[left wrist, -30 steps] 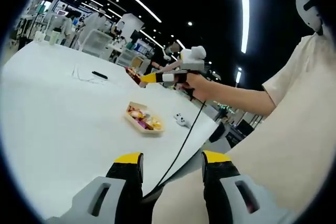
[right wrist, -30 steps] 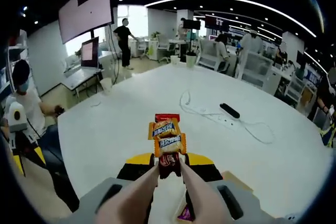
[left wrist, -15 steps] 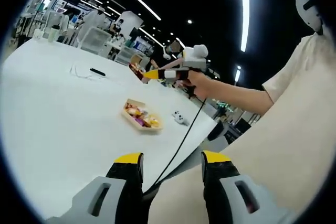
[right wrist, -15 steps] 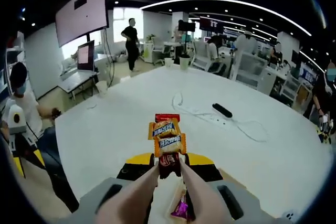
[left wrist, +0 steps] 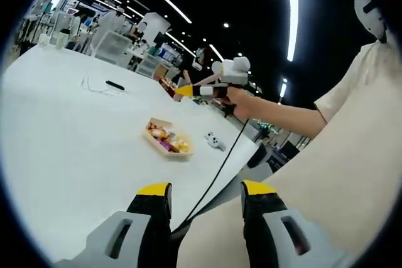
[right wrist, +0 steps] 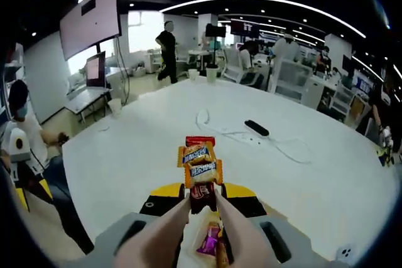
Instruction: Place the target food into the container with the food tongs after gripping and lifting it, then release it inside without dropping or visibly crushing the food.
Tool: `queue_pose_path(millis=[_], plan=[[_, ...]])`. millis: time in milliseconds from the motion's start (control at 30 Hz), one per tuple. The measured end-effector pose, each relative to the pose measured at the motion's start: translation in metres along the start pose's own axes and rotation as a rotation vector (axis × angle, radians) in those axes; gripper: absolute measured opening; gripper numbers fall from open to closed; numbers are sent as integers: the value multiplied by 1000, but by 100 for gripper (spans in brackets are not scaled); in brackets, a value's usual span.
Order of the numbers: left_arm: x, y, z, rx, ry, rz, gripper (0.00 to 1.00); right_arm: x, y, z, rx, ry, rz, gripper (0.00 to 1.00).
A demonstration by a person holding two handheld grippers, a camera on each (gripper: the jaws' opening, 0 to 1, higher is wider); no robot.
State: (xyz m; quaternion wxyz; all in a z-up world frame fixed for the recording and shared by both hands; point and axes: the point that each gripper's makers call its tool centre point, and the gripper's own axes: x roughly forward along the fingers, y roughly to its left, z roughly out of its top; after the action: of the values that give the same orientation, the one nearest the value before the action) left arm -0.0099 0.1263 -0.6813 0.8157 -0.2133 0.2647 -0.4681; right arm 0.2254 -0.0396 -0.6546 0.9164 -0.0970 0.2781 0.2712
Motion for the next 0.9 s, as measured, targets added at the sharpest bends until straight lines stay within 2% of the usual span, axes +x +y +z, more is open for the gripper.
queue_pose_path(millis=[567,900], plan=[[10,-2,0,9,27,-24,44,-17,-30,-11,41,-1,-59,22],[23,-8,-2,12,48,-59,44,-29,-46,-14,63,-10,-93,22]])
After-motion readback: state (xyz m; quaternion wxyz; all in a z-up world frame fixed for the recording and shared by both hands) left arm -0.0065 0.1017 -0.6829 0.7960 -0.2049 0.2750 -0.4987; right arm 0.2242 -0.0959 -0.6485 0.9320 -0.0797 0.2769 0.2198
